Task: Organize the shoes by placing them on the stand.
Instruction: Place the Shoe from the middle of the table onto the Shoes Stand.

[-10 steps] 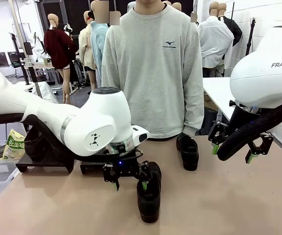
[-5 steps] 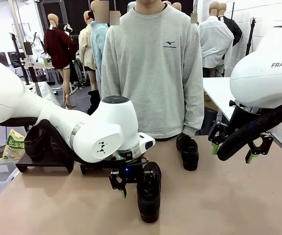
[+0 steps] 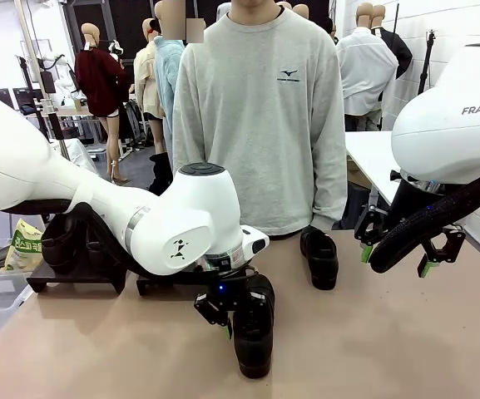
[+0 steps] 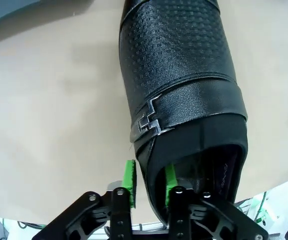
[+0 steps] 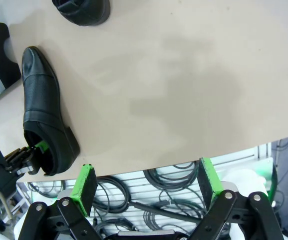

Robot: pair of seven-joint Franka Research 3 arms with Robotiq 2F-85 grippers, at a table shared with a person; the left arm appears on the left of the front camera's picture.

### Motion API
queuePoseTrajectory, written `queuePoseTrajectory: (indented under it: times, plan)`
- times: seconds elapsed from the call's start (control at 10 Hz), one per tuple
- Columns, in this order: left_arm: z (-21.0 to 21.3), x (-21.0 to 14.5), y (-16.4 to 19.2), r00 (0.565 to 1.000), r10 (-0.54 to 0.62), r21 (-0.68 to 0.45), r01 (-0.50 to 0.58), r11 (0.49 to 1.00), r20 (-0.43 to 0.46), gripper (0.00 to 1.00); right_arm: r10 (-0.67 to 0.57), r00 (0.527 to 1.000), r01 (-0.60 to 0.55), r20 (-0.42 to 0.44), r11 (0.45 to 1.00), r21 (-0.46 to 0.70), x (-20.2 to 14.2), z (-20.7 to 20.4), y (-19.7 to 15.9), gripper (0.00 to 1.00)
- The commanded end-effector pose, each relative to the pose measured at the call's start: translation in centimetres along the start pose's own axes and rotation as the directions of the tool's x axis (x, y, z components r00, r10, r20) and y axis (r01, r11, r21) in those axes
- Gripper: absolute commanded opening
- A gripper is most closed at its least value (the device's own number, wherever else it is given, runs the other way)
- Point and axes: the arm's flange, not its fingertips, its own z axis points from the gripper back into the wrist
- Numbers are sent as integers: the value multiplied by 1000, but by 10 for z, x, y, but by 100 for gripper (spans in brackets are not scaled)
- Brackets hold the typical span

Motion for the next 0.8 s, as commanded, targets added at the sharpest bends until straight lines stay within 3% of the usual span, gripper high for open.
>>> queuePoseTrajectory:
  times: [0.0, 0.3, 0.5, 0.7]
  plan:
    - [1, 1, -4, 999, 32, 14, -32, 999, 3, 0, 9, 1000, -9, -3, 1000, -3, 1, 0, -2, 100]
    - [2, 1, -3, 1000, 17, 18, -17, 1000, -19, 0, 9, 1000, -9, -3, 1000, -3, 1, 0, -2, 100]
    - [12, -6, -4, 995, -28, -23, 26, 999, -94, 0, 9, 1000, -9, -3, 1000, -3, 1, 0, -2, 100]
    - [59, -9, 10, 999, -36, -107, 35, 994, -11, 0, 9, 1000, -9, -3, 1000, -3, 1, 0, -2, 100]
